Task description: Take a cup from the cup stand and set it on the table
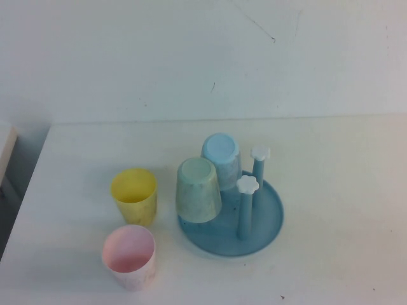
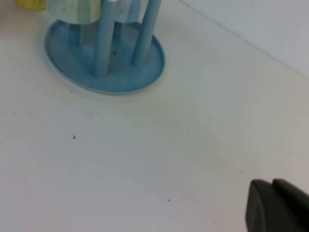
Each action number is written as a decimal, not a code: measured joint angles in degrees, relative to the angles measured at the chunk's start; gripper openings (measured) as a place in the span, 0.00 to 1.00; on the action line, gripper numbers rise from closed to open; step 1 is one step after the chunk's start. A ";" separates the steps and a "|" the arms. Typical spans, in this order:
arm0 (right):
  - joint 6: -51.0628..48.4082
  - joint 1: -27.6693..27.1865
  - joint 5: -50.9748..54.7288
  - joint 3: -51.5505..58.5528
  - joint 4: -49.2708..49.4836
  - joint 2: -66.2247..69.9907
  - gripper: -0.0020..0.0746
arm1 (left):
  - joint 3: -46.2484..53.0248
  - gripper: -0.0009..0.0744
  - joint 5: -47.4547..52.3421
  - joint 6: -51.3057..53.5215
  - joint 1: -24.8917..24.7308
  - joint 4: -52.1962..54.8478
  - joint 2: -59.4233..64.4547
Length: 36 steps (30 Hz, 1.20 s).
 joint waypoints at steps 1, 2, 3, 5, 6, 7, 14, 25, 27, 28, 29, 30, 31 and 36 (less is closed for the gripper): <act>0.00 0.00 0.00 0.00 0.00 0.00 0.03 | 1.14 0.01 0.00 0.00 0.36 0.00 -0.83; 0.00 0.00 0.00 0.00 0.00 -0.03 0.03 | 2.49 0.01 0.00 0.00 0.71 0.00 -1.80; 0.00 0.00 0.00 0.00 0.00 -0.03 0.03 | 3.76 0.01 -0.12 0.00 1.10 0.00 -2.64; 0.00 0.00 0.00 0.00 0.00 -0.03 0.03 | 5.61 0.01 -0.12 0.00 1.51 0.00 -3.90; 0.00 0.00 0.00 0.00 0.00 -0.03 0.03 | 6.01 0.01 -0.22 0.00 1.75 0.00 -4.09; 0.00 0.00 0.00 0.00 0.00 -0.03 0.03 | 6.26 0.01 -0.22 0.00 1.86 0.00 -4.20; 0.00 0.00 0.00 0.00 0.00 -0.12 0.03 | 6.51 0.01 1.19 0.14 2.00 0.00 -4.20; 0.00 0.00 0.00 0.00 0.30 -0.12 0.03 | 6.51 0.01 4.78 -6.61 2.00 8.12 -4.20; 0.00 0.00 0.00 0.00 0.30 -0.12 0.03 | 6.51 0.01 6.36 -9.49 2.00 10.70 -4.20; 0.00 0.00 0.00 0.00 0.30 -0.12 0.03 | 6.51 0.01 6.93 -10.38 2.00 11.23 -4.20; 0.00 0.00 0.00 0.00 0.30 -0.12 0.03 | 6.51 0.01 7.41 -10.96 2.00 11.70 -4.20; 0.00 0.00 0.00 0.00 0.30 -0.12 0.03 | 6.51 0.01 8.07 -11.56 2.00 12.00 -4.20; 0.00 0.00 0.00 0.00 0.42 -0.12 0.03 | 6.51 0.01 8.82 -11.96 2.00 12.34 -4.20; 0.00 0.00 0.00 0.00 0.52 -0.12 0.03 | 6.40 0.01 11.80 -12.26 2.00 14.03 -4.20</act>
